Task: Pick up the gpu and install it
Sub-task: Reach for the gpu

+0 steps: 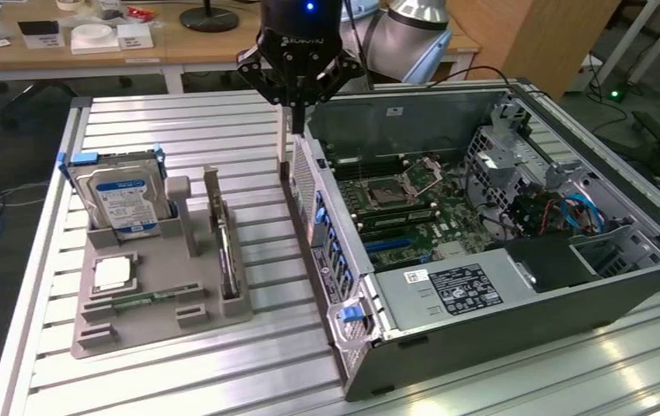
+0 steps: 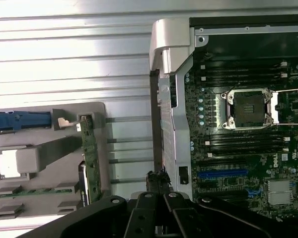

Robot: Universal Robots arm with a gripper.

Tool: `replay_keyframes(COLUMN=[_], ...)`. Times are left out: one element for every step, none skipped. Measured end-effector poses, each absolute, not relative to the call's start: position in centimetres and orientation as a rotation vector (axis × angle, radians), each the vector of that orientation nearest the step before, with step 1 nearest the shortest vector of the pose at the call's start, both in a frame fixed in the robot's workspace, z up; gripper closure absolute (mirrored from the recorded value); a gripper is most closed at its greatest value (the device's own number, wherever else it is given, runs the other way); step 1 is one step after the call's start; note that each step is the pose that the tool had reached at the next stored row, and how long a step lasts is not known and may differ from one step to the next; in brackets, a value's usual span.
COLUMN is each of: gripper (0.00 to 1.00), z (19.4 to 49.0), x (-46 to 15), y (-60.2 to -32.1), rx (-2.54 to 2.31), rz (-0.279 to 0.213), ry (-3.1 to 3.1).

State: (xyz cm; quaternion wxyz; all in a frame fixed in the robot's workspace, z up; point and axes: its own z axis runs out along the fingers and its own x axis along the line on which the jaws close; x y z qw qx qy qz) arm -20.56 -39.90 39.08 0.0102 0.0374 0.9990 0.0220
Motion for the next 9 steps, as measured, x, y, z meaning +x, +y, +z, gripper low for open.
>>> replay_keyframes(gripper=[0.89,0.89,0.89,0.89,0.89,0.89,0.89,0.89,0.89], z=[39.1,39.1,39.1,39.1,39.1,39.1,39.0,39.0,39.0], x=[-20.7,-20.9,-21.0,-21.2,-21.4,-21.5,-21.7,-21.9,-22.0], y=[-39.9,-39.9,-39.9,-39.9,-39.9,-39.9,-39.9,-39.9,-39.9], rx=[0.117,0.117,0.117,0.117,0.117,0.117,0.117,0.117,0.117], rz=[0.069,0.069,0.069,0.069,0.069,0.069,0.069,0.069,0.069], ry=[3.118,3.118,3.118,3.118,3.118,3.119,3.119,3.119,3.119])
